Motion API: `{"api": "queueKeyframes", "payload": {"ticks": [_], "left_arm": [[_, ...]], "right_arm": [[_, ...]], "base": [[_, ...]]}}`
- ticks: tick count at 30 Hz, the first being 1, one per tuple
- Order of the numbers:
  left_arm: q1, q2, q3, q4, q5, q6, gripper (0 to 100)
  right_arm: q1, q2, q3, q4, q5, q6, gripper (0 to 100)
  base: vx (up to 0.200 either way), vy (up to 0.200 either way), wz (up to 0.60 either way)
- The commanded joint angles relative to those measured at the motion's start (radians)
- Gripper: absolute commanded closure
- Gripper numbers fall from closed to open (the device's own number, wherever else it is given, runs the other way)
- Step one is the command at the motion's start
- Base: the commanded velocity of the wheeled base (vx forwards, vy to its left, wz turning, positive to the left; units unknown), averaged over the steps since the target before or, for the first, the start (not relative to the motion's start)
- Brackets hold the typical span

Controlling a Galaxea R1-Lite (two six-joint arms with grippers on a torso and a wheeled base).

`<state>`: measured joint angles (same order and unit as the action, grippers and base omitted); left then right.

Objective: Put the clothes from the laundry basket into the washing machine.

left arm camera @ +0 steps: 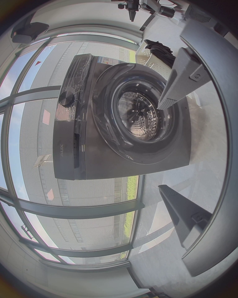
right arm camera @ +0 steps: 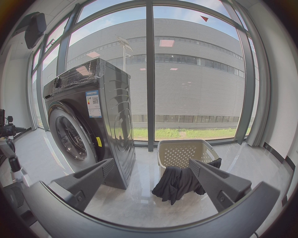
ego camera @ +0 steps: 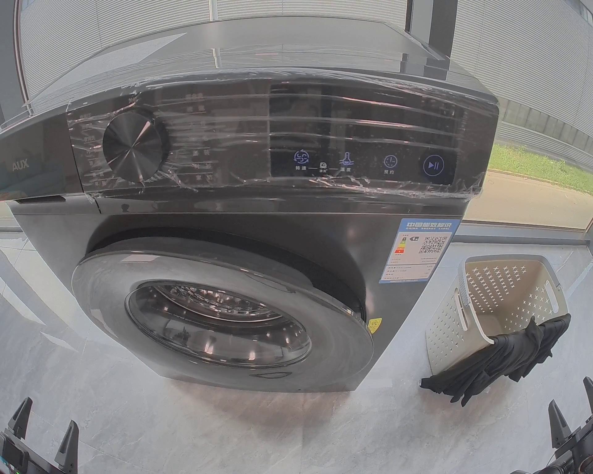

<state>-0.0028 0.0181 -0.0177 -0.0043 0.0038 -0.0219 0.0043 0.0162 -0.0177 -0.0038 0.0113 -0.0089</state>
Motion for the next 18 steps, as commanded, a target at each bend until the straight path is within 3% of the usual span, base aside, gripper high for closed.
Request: {"api": "queueKeyframes", "payload": {"ticks": [1,8,11,18], "left_arm": [[0.000,-0.018,0.016,0.000,0.001,0.000,0],[0.000,-0.018,0.016,0.001,-0.001,0.013,0],[0.000,-0.018,0.016,0.001,-0.004,0.036,0],[0.001,-0.018,0.016,0.001,-0.005,0.037,0]], "right_arm": [[0.000,-0.016,0.018,-0.001,0.001,0.000,0],[0.000,-0.016,0.018,-0.001,0.001,0.000,0],[0.000,-0.016,0.018,-0.001,0.001,0.000,0],[0.000,-0.016,0.018,-0.001,0.001,0.000,0]], "base": [[0.000,0.200,0.00],[0.000,0.200,0.00],[-0.200,0.200,0.00],[0.000,0.000,0.00]]}}
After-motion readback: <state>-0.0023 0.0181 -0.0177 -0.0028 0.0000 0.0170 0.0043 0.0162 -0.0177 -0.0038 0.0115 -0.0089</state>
